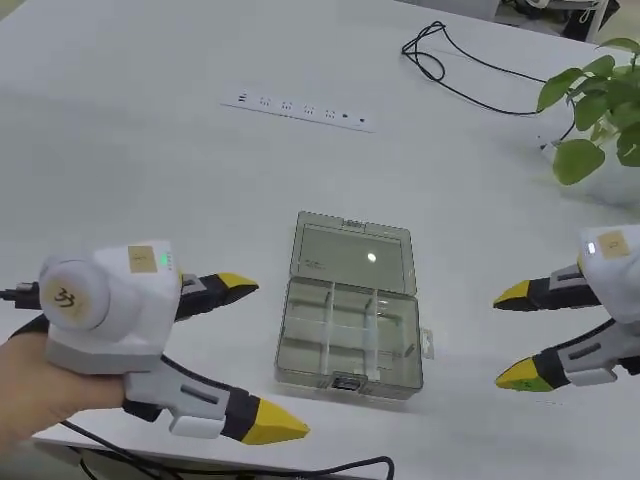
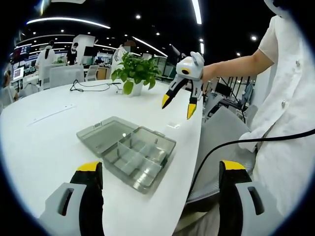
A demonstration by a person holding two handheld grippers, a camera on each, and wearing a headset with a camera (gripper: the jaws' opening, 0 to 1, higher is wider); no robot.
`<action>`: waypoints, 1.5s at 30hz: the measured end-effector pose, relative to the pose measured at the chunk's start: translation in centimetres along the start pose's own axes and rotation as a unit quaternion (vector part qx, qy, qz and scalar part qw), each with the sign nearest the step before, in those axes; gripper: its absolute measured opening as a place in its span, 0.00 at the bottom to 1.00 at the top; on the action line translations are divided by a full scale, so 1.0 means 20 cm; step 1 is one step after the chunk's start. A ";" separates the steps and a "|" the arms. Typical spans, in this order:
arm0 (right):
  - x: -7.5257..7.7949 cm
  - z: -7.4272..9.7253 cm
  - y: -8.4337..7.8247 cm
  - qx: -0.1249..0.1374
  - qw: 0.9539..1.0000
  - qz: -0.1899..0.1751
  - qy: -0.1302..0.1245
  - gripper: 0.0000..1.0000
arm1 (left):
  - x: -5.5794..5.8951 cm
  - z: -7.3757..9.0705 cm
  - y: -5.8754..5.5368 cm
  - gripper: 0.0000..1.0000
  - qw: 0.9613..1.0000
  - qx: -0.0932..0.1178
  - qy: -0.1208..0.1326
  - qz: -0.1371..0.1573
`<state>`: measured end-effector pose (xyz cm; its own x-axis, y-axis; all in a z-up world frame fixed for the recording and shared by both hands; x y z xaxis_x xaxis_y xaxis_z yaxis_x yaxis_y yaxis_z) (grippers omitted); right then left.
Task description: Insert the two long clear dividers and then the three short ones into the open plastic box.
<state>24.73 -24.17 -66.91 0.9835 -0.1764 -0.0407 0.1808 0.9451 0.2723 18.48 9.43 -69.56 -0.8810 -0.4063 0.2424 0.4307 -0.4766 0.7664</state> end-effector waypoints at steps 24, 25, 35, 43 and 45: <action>0.07 -0.14 -0.35 -0.102 0.994 0.033 0.019 0.70 | 0.00 0.00 -0.01 1.00 1.000 -0.004 0.001 0.007; 0.07 -0.14 -0.36 -0.104 0.994 0.034 0.020 0.70 | 0.00 0.00 -0.01 1.00 1.000 -0.004 0.001 0.008; 0.10 -0.23 -0.43 -0.151 0.986 0.075 0.005 0.61 | 0.00 0.01 -0.02 1.00 1.000 -0.006 0.003 0.011; 0.12 -0.27 -0.46 -0.166 0.982 0.086 -0.004 0.52 | 0.00 0.01 -0.02 1.00 1.000 -0.007 0.004 0.015; 0.12 -0.27 -0.46 -0.167 0.982 0.088 -0.007 0.51 | 0.01 0.01 -0.02 1.00 1.000 -0.008 0.005 0.016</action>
<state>25.55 -31.85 -74.80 1.0000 -0.0040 -0.0076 0.0035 0.9983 -0.0575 18.11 9.80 -69.75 -0.8650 -0.4291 0.2602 0.4612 -0.4756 0.7491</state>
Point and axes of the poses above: the centre of the closed fingertips' face, and the gripper's own axes: z roughly backward along the fingers, x roughly to its right, y roughly out of its top, the point moved 10 cm from there along z, roughly backward along the fingers, and after that the axes turned 14 degrees about -x, right-handed, at the moved point
